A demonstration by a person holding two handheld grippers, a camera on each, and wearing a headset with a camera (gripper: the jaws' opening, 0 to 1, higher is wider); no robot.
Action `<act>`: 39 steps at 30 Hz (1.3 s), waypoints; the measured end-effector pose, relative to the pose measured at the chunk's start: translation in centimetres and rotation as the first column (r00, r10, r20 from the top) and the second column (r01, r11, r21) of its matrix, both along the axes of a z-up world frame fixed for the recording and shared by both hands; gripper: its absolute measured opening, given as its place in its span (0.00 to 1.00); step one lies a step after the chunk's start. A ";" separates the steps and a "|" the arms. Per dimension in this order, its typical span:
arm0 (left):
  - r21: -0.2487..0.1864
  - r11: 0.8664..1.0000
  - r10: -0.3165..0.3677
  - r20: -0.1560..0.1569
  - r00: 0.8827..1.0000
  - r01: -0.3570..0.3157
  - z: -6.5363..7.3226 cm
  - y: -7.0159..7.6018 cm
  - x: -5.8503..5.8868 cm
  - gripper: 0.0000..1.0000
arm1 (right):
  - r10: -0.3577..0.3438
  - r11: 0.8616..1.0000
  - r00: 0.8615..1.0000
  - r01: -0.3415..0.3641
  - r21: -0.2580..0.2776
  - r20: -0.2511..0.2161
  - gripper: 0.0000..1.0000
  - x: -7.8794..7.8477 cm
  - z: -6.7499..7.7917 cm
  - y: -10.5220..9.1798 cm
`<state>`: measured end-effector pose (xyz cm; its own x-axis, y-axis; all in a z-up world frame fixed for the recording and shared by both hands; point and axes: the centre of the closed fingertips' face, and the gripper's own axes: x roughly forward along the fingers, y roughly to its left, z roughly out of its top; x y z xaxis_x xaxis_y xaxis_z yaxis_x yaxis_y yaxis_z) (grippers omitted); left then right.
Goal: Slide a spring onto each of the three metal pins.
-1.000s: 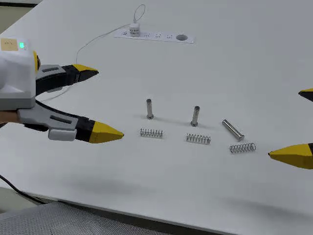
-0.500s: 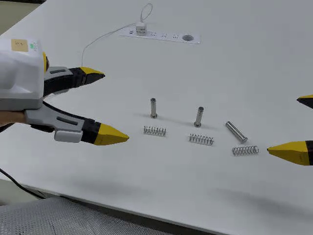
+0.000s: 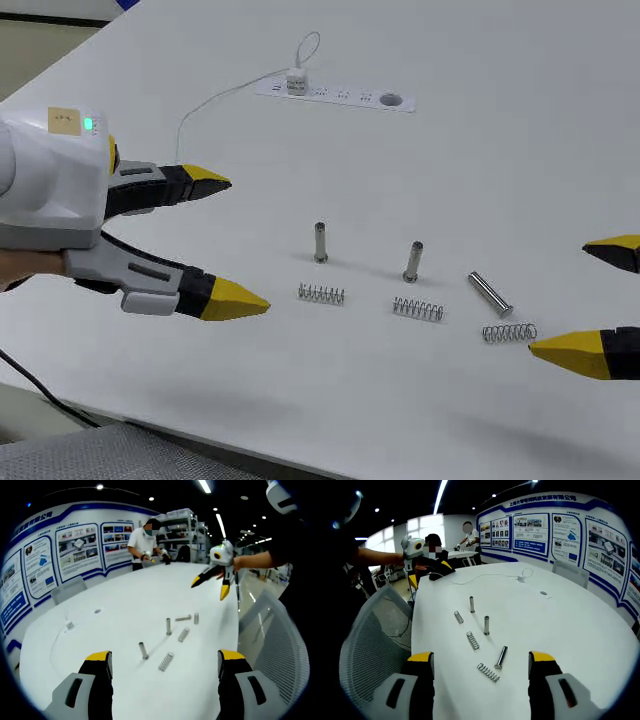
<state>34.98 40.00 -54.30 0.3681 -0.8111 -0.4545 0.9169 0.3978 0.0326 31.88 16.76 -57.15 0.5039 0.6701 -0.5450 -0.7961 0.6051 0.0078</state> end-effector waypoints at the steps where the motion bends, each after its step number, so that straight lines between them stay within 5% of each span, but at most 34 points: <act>1: 0.005 1.000 0.001 0.009 1.000 -0.001 0.0 0.0 0.1 0.88 | -0.001 1.000 1.000 0.001 -0.002 -0.003 0.77 0.0 -0.1 0.0; 3: 0.032 0.999 -0.004 0.059 0.998 0.002 0.0 0.1 0.4 0.86 | -0.011 1.000 1.000 0.011 -0.007 -0.001 0.77 0.2 -0.1 -0.1; 17: 0.029 0.999 0.013 -0.002 1.000 -0.013 -0.9 0.3 0.2 0.88 | -0.108 0.994 0.994 0.108 0.016 0.026 0.75 1.7 0.4 -1.8; 26: 0.023 1.000 0.018 -0.014 1.000 -0.018 -1.4 -0.1 0.4 0.90 | -0.098 0.995 0.995 0.098 -0.034 0.001 0.70 3.1 -1.2 -1.2; 39: 0.027 1.000 0.012 -0.008 1.000 -0.012 -1.4 -0.3 1.2 0.91 | -0.101 0.994 0.995 0.101 -0.037 -0.007 0.66 4.7 -1.7 -0.5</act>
<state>36.22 39.67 -55.69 0.3738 -0.7943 -0.4789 0.9124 0.4077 0.0359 36.54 16.23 -58.83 0.5630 0.5954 -0.5732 -0.7309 0.6824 -0.0090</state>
